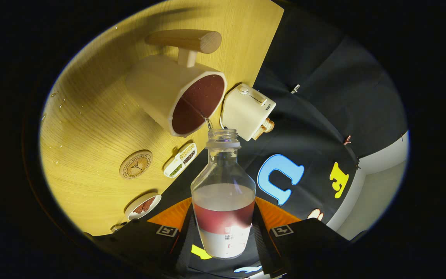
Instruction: Take the bottle from table, then pour the juice into the cup, finally place the bottle on the coaster
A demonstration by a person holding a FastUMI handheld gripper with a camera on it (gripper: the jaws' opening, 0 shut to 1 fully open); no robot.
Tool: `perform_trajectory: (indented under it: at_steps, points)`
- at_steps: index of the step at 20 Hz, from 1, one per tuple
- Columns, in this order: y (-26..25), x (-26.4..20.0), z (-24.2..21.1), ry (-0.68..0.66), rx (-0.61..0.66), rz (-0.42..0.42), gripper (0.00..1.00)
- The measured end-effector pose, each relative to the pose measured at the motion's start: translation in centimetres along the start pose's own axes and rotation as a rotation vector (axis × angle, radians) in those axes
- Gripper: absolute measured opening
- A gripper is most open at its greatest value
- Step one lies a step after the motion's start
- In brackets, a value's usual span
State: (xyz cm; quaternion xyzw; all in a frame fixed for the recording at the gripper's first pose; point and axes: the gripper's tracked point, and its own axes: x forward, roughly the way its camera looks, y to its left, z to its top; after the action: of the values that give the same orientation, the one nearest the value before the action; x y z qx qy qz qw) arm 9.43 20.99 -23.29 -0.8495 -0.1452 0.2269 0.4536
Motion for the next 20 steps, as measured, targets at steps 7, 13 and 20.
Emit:
perform_trajectory:
  at_steps: [7,13,20]
  points:
    - [-1.4,0.6,0.1,-0.034,-0.105,-0.048,0.72]
    - [-2.3,0.2,0.3,-0.051,-0.171,-0.097,0.72]
    - [-2.5,-0.2,1.1,-0.091,-0.226,-0.128,0.72]
